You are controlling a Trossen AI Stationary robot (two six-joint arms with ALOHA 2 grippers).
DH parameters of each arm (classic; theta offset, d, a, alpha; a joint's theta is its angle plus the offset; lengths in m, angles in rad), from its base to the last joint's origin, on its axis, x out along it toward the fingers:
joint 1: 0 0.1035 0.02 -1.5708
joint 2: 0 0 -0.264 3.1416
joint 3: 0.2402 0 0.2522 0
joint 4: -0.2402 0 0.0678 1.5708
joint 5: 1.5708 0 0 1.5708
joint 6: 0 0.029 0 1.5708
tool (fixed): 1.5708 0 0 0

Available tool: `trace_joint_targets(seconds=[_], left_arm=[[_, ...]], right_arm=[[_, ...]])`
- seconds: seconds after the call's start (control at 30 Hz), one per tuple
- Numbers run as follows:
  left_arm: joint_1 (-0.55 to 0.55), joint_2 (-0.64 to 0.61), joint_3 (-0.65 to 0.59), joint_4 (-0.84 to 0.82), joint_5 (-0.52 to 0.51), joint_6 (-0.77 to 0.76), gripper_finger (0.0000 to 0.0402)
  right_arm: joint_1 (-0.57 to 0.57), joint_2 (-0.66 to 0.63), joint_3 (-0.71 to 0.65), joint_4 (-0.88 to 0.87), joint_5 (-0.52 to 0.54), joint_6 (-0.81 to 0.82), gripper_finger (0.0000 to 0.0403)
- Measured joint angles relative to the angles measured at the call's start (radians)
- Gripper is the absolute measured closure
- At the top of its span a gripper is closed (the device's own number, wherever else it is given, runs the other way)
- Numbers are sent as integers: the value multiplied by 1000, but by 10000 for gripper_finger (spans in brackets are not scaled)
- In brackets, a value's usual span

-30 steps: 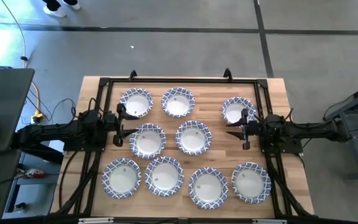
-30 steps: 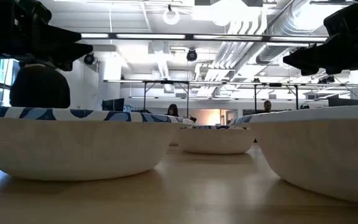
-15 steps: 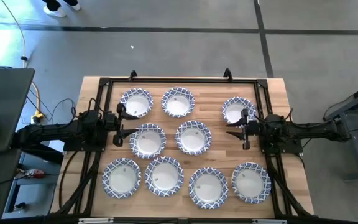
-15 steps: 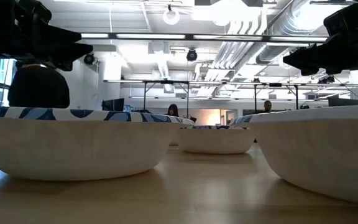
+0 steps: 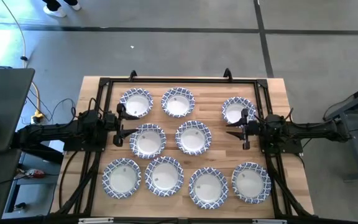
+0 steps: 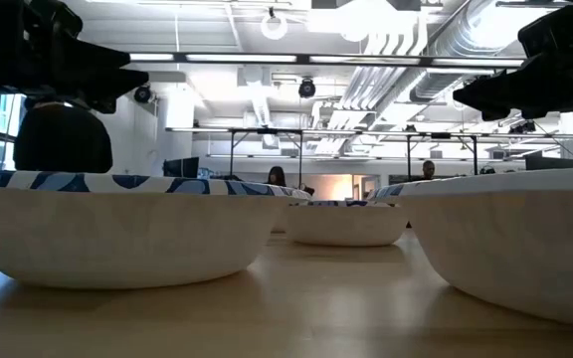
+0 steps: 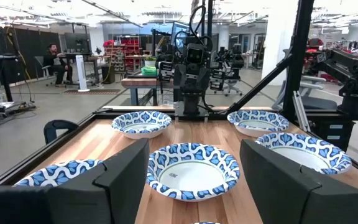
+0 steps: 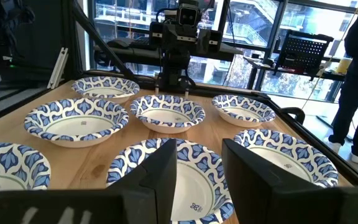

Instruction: Nest bowls inside each other

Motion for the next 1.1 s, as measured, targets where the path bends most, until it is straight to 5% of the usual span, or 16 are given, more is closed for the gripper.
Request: trace_joint_targets(seconds=[0.83, 1.1], left_arm=[[-1, 0, 0, 6, 0, -39, 161], [0, 0, 0, 6, -84, -105, 161]], right_arm=[[0, 0, 0, 0, 0, 0, 284], [0, 0, 0, 0, 0, 0, 284]])
